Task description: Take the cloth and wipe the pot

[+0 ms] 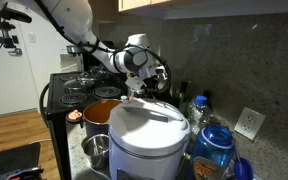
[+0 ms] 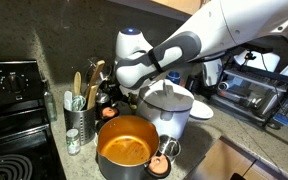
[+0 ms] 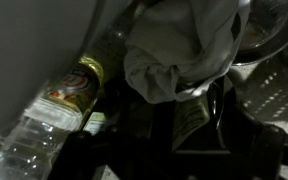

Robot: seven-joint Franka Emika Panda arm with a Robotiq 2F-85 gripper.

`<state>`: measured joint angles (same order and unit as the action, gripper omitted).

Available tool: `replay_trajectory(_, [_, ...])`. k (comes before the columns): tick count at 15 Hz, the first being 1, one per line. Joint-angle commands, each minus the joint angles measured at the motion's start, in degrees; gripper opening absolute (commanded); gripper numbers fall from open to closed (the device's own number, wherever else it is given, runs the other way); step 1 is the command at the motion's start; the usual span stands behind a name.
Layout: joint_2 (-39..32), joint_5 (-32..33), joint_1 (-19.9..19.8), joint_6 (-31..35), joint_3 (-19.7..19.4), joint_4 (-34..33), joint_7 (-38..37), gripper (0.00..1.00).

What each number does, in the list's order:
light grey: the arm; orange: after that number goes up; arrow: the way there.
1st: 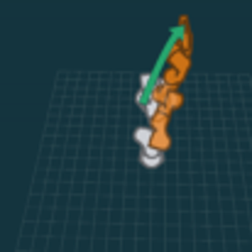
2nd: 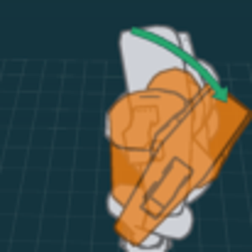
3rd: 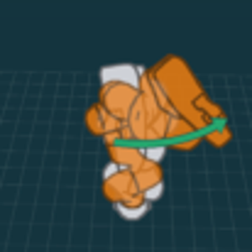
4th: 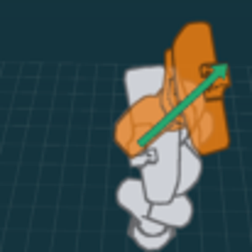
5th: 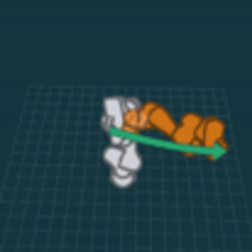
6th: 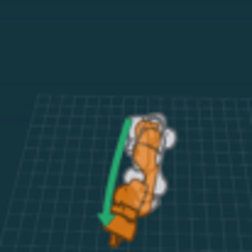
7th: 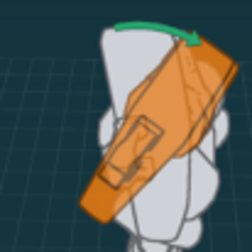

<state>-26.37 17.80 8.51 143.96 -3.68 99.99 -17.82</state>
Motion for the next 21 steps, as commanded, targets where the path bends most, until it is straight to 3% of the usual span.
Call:
replay_trajectory(1, [-3.81,0.18,1.59,-2.98,-1.73,-6.46,-1.75,1.0])
replay_trajectory(5, [-5.91,-0.52,1.13,-8.52,-1.18,-12.87,1.37,1.0])
replay_trajectory(10, [-6.9,-2.62,-0.79,-18.98,2.41,-19.15,15.01,1.0])
replay_trajectory(13, [-7.46,-4.23,-1.9,-23.29,3.62,-19.73,20.16,1.0])
replay_trajectory(18, [-8.0,-4.94,-3.57,-24.79,3.85,-17.82,23.52,1.0])
replay_trajectory(21, [-8.27,-5.71,-4.55,-22.49,4.19,-16.11,24.11,1.0])
